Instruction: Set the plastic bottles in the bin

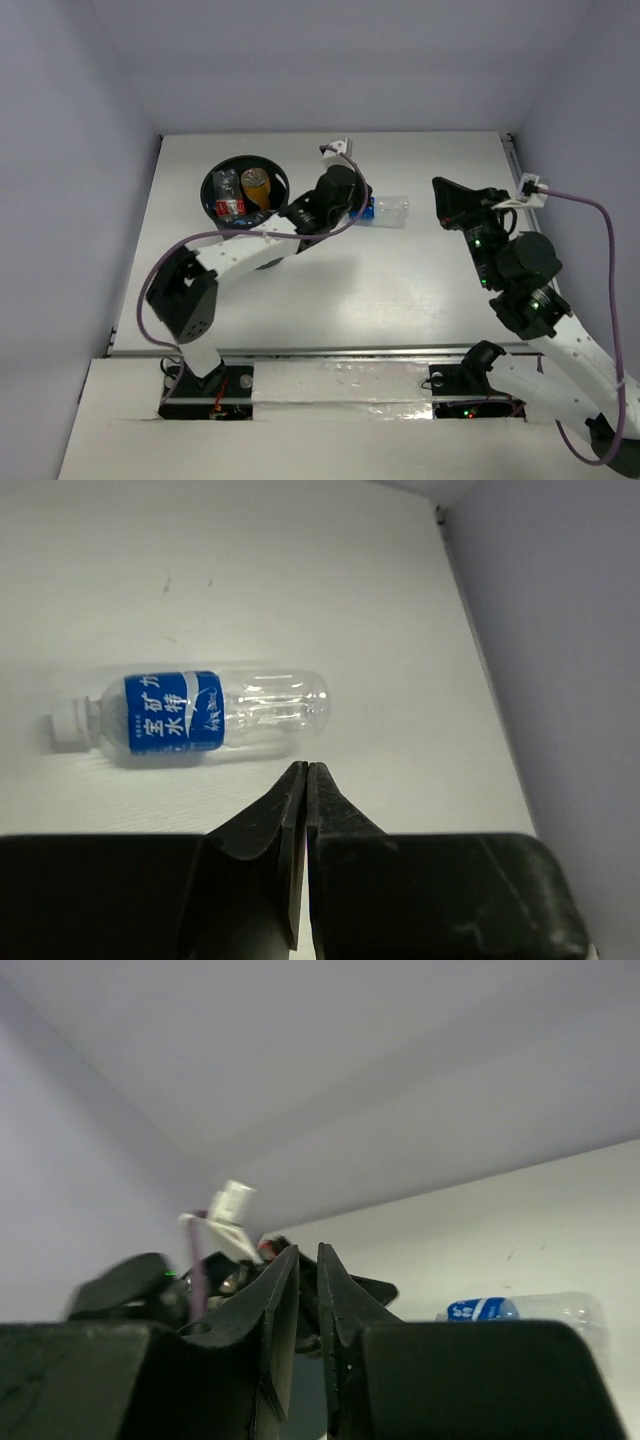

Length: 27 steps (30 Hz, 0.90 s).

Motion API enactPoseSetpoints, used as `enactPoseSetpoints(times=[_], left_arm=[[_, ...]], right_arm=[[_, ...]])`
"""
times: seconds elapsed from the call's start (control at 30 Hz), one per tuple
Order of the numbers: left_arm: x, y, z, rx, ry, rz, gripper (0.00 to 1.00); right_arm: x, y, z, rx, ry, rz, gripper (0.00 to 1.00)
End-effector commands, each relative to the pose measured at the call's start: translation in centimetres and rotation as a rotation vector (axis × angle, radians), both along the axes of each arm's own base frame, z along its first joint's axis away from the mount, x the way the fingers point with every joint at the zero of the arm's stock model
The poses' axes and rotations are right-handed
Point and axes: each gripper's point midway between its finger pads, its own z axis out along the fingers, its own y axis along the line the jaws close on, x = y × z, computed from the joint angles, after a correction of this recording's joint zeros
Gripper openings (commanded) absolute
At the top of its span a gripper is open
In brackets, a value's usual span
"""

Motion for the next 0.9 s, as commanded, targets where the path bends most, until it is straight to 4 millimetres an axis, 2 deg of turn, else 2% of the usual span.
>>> enactPoseSetpoints(times=[0.0, 0.03, 0.07, 0.1, 0.17, 0.2, 0.23, 0.27, 0.37, 0.5, 0.57, 0.6, 0.63, 0.87], left_arm=[[1.8, -2.8, 0.8, -0.127, 0.042, 0.026, 0.00], [2.4, -3.2, 0.5, -0.138, 0.050, 0.042, 0.04], [2.9, -3.8, -1.7, -0.146, 0.101, 0.065, 0.11], [3.5, -3.8, -2.2, -0.161, 0.117, 0.082, 0.31], [4.5, -3.7, -3.1, -0.184, 0.137, 0.118, 0.50], [4.8, -3.9, -4.1, -0.202, 0.161, 0.138, 0.65], [5.5, -3.4, -4.7, -0.205, 0.168, 0.168, 0.71], [5.6, -3.5, -6.3, -0.191, 0.199, 0.181, 0.75], [5.9, -3.6, -7.5, -0.226, 0.247, 0.196, 0.79], [6.4, -2.4, -9.8, -0.218, 0.280, 0.263, 0.82], [6.7, -2.6, -10.4, -0.211, 0.289, 0.279, 0.83], [7.1, -2.1, -11.8, -0.180, 0.314, 0.303, 0.85], [7.4, -2.3, -11.6, -0.183, 0.316, 0.306, 0.86], [7.5, -1.8, -14.5, -0.150, 0.357, 0.327, 0.89]], right_arm=[[-0.7, -2.7, -2.3, -0.056, 0.074, -0.091, 0.20], [-1.0, -2.9, -2.7, -0.073, 0.086, -0.090, 0.20], [-1.3, -3.0, -2.4, -0.073, 0.080, -0.085, 0.23], [-1.6, -3.2, -2.4, -0.081, 0.083, -0.080, 0.25], [-1.8, -3.2, -2.5, -0.100, 0.084, -0.070, 0.32], [-1.9, -3.2, -2.7, -0.109, 0.088, -0.066, 0.34], [-2.0, -3.0, -2.8, -0.116, 0.090, -0.056, 0.36], [-2.1, -2.7, -2.9, -0.123, 0.090, -0.038, 0.39], [-2.2, -2.5, -3.4, -0.148, 0.098, -0.024, 0.45], [-2.3, -1.7, -3.6, -0.161, 0.096, 0.013, 0.48], [-2.4, -1.1, -3.6, -0.171, 0.092, 0.047, 0.49], [-2.3, -0.8, -3.7, -0.180, 0.095, 0.057, 0.49], [-2.3, -0.5, -3.8, -0.189, 0.096, 0.067, 0.50], [-2.6, 1.4, -4.6, -0.257, 0.094, 0.168, 0.50]])
